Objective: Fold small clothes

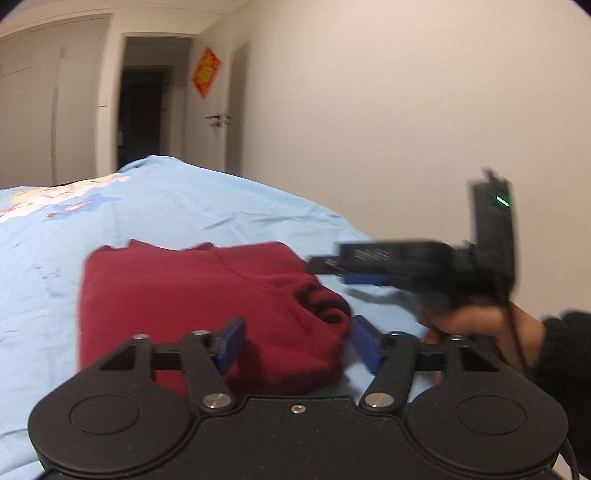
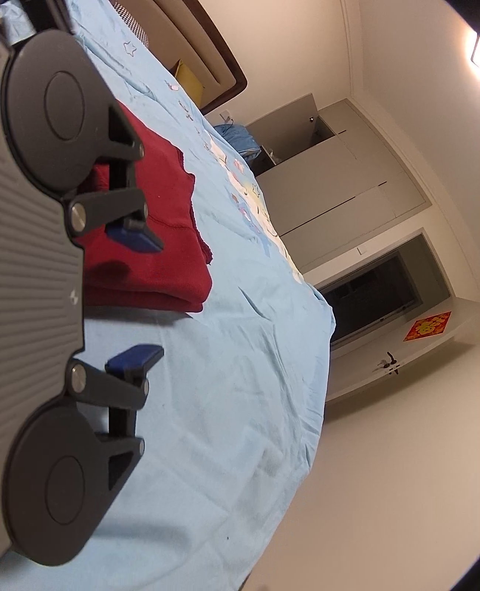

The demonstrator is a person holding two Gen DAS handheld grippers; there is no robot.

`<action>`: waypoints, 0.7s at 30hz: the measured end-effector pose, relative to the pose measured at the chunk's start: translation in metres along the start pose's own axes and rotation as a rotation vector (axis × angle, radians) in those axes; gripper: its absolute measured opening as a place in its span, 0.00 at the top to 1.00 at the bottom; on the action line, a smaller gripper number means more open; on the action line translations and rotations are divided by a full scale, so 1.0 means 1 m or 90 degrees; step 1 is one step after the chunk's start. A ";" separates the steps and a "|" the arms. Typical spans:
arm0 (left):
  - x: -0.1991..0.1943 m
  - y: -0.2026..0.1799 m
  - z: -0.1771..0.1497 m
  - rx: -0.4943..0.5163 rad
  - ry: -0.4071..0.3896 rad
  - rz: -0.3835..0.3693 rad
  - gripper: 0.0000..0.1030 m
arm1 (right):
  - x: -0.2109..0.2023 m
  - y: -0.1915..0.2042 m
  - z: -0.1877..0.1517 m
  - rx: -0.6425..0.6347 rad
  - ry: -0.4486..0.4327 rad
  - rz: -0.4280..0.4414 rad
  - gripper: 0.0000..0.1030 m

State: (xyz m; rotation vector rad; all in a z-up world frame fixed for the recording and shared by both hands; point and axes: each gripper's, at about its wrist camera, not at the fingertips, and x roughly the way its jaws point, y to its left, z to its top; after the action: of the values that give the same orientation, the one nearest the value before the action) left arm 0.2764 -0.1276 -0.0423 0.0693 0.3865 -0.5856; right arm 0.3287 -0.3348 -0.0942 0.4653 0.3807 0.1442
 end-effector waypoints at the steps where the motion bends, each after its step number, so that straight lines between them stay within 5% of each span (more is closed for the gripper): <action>1: -0.003 0.003 0.001 -0.009 -0.007 0.016 0.21 | -0.007 0.001 -0.001 -0.009 -0.004 -0.002 0.28; 6: -0.017 0.033 0.005 -0.076 -0.034 0.105 0.01 | -0.031 0.014 -0.011 -0.082 -0.015 -0.019 0.11; 11: -0.026 0.068 0.001 -0.138 -0.012 0.196 0.01 | -0.044 0.032 -0.025 -0.168 -0.009 -0.047 0.09; 15: -0.026 0.095 -0.007 -0.199 0.030 0.215 0.01 | -0.042 0.049 -0.034 -0.242 -0.004 -0.054 0.12; 18: -0.028 0.105 -0.015 -0.237 0.049 0.202 0.01 | -0.038 0.064 -0.041 -0.302 0.002 -0.082 0.33; 21: -0.028 0.106 -0.020 -0.249 0.062 0.196 0.01 | -0.036 0.072 -0.045 -0.324 0.005 -0.087 0.64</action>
State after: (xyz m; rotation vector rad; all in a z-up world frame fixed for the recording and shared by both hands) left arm 0.3073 -0.0211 -0.0550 -0.2165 0.5671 -0.1964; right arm 0.2750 -0.2607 -0.0861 -0.0628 0.3669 0.1057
